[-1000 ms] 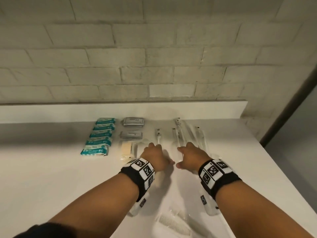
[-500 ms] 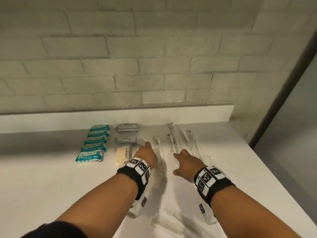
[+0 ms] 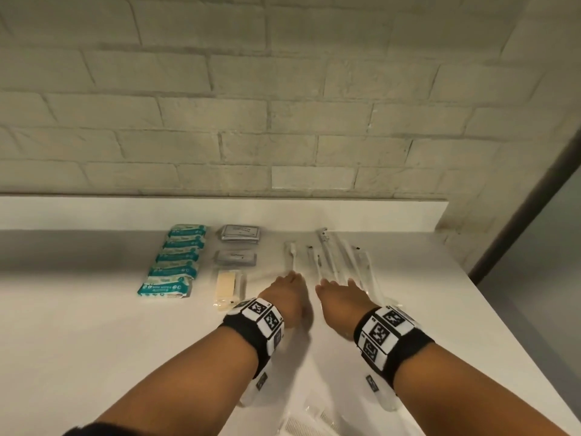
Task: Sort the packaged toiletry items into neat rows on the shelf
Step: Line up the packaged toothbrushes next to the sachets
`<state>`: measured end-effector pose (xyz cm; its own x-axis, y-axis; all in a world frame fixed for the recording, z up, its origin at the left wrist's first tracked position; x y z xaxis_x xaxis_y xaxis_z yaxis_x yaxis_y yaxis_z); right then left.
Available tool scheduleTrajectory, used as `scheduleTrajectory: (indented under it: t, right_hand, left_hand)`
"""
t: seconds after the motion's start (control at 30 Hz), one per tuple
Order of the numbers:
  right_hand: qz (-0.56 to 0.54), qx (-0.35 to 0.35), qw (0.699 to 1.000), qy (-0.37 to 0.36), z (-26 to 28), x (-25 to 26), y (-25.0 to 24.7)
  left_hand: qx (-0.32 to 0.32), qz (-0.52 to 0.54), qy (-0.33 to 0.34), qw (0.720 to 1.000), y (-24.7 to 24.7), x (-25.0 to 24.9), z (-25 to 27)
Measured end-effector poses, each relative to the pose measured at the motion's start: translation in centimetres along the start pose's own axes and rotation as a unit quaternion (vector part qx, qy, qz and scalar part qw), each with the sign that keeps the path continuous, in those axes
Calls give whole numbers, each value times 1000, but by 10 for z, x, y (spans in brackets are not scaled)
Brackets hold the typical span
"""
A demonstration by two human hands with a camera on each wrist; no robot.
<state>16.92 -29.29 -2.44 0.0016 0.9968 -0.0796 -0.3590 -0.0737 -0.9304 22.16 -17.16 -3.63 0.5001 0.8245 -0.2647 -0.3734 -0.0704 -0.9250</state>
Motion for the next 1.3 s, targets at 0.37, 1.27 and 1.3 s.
scheduleTrajectory:
  t: [0.37,1.27,1.3]
  right_hand:
    - [-111,30,993,-22,-51,8,-33]
    - [-311,-125,916,222,-77,-54,-17]
    - [-345,-115,904,223,-78,-52,-21]
  left_hand:
    - [32,13,-14,999,-1,26,-44]
    - [26,-45,25,998,4,7,-54]
    - [25,-46,25,998,4,7,-54]
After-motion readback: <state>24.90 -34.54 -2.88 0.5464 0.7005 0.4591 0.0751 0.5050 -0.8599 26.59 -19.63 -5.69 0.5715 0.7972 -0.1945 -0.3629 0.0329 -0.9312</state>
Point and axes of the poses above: each hand's wrist, its own z-axis away from the middle knuckle, its own y-axis out of the palm, x = y × z, the point moved 1 cm from there along -z, towards the middle knuckle, and after that the axes turned 1 degree about z, right-handed, at the moved point
